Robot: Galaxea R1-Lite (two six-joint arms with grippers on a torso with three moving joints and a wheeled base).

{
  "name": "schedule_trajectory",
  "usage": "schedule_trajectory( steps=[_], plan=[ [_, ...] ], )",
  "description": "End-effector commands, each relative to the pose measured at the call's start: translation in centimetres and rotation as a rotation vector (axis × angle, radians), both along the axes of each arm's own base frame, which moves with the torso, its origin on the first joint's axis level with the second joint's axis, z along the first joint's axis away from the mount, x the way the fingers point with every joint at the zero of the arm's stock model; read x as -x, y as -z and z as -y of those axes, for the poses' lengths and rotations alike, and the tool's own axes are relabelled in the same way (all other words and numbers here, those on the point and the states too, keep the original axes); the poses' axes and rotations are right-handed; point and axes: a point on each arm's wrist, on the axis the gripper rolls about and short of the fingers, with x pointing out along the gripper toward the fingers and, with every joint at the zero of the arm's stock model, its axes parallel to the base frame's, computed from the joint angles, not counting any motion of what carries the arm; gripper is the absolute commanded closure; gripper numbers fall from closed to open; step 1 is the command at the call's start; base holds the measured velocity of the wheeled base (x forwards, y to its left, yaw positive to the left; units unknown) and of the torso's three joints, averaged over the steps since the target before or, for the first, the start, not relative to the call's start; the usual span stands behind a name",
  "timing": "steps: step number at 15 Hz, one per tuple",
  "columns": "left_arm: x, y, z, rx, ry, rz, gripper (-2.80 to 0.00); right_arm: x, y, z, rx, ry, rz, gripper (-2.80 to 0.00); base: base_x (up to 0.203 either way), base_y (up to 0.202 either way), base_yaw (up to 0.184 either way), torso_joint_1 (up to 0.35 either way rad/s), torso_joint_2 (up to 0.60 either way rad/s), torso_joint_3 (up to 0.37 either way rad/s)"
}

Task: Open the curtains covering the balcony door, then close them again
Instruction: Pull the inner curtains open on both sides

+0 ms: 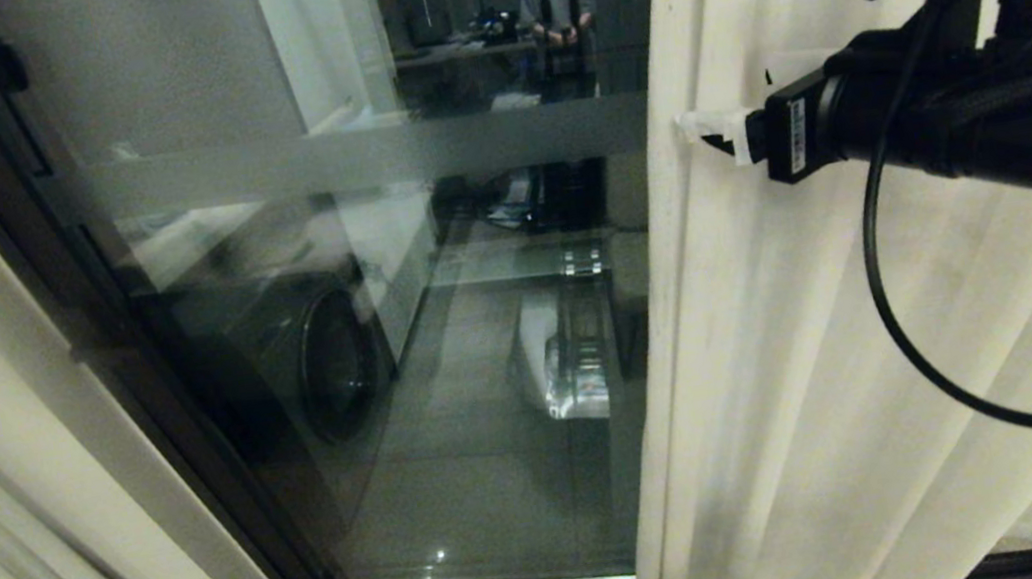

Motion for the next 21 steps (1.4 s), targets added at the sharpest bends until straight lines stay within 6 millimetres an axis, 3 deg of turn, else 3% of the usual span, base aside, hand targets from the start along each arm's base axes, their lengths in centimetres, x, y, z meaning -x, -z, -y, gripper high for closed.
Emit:
schedule_trajectory(
  steps=[1, 13, 16, 21],
  plan=[
    [0.0, 0.0, 0.0, 0.000, 0.000, 0.001, 0.00, 0.2, -0.5, -0.8, -0.012, 0.005, 0.015, -2.80, 0.000, 0.000, 0.000, 0.000, 0.00, 0.000],
    [0.0, 0.0, 0.0, 0.000, 0.000, 0.002, 0.00, -6.8, -2.3, -4.8, -0.102, 0.169, 0.106, -2.80, 0.000, 0.000, 0.000, 0.000, 0.00, 0.000],
    [0.0, 0.0, 0.0, 0.000, 0.000, 0.002, 0.00, -8.1, -1.9, -4.2, -0.099, 0.210, 0.106, -2.80, 0.000, 0.000, 0.000, 0.000, 0.00, 0.000],
    [0.0, 0.0, 0.0, 0.000, 0.000, 0.001, 0.00, -8.9, -2.4, -1.6, -0.100, 0.287, 0.118, -2.80, 0.000, 0.000, 0.000, 0.000, 0.00, 0.000]
  ],
)
